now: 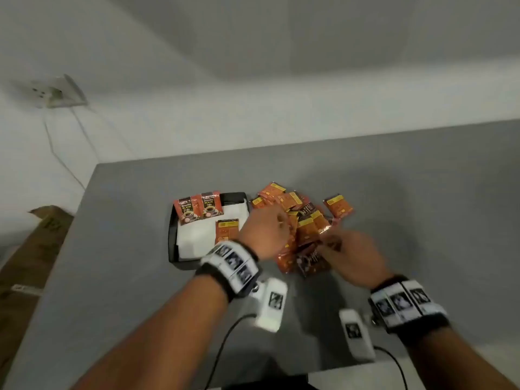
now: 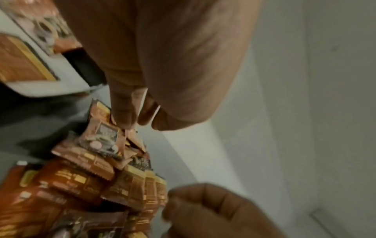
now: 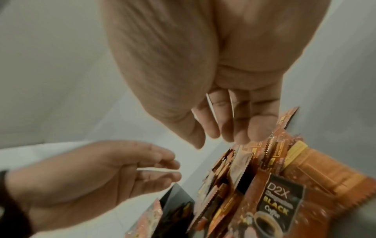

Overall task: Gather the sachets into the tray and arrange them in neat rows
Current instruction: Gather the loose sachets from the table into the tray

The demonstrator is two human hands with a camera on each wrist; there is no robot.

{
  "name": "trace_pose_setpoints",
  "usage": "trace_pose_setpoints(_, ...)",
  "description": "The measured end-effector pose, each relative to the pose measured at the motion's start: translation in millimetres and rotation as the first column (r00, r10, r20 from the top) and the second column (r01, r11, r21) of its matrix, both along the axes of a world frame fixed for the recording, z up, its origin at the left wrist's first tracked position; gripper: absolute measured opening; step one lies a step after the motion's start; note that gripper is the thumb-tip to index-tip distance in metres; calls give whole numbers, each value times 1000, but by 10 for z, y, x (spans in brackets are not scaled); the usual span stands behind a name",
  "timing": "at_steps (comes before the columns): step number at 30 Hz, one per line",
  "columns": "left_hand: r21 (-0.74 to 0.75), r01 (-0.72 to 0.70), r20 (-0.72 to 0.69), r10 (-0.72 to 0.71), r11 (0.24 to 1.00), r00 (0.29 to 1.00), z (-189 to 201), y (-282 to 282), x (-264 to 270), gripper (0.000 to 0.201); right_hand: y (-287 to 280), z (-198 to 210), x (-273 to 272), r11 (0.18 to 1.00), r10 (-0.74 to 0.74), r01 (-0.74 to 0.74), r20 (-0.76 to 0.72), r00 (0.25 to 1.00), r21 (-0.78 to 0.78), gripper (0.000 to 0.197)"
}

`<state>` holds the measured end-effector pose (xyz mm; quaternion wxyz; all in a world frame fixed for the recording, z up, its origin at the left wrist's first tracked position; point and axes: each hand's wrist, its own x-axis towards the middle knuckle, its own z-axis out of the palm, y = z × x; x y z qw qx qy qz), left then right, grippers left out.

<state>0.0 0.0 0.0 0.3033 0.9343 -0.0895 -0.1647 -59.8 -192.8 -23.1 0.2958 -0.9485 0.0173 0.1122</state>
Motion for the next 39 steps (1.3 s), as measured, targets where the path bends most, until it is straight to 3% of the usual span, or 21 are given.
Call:
trace_pose_setpoints(3,150,-17,34,12,988,999,-199,-334,231,28,79,-188,376,991,-117,123,113,987,-45,19)
trace_pose_setpoints(5,259,-98,29,94,961,995,-329,-462,317,23,151,-237,523,987,-144,149,83,986,-60,26)
trace_pose_setpoints(8,373,-180,0,194,910,981,-547,-482,406,42,183,-329,587,980,-176,179,43,983,-91,24)
trace_pose_setpoints(10,356,-219,-18,241,909,970,-626,-484,470,44,206,-381,610,977,-159,166,57,986,-133,27)
trace_pose_setpoints(13,283,-279,3,290,918,957,-676,-447,521,28,211,-445,624,979,-127,133,48,991,-156,37)
trace_pose_setpoints(17,91,-358,51,355,929,934,-571,-391,471,22,197,-493,624,979,-104,112,57,993,-173,44)
trace_pose_setpoints(22,3,-395,-1,395,919,919,-469,-356,429,52,171,-491,636,980,-190,192,33,981,-55,38)
trace_pose_setpoints(28,28,-349,-166,348,937,923,-442,-439,415,12,-72,-400,663,964,-256,258,-37,966,66,13)
trace_pose_setpoints(31,110,-338,-170,353,935,920,-500,-510,393,26,-204,-361,713,948,-298,299,-34,954,105,19)
trace_pose_setpoints(34,271,-326,-109,366,906,924,-628,-547,410,54,-268,-469,800,950,-297,298,-24,954,96,14)
trace_pose_setpoints(37,230,-343,-135,379,911,916,-721,-522,439,56,-243,-613,812,951,-295,298,-37,955,89,8)
trace_pose_setpoints(39,155,-331,-171,355,931,919,-716,-498,438,58,-159,-640,786,945,-322,324,-47,945,46,23)
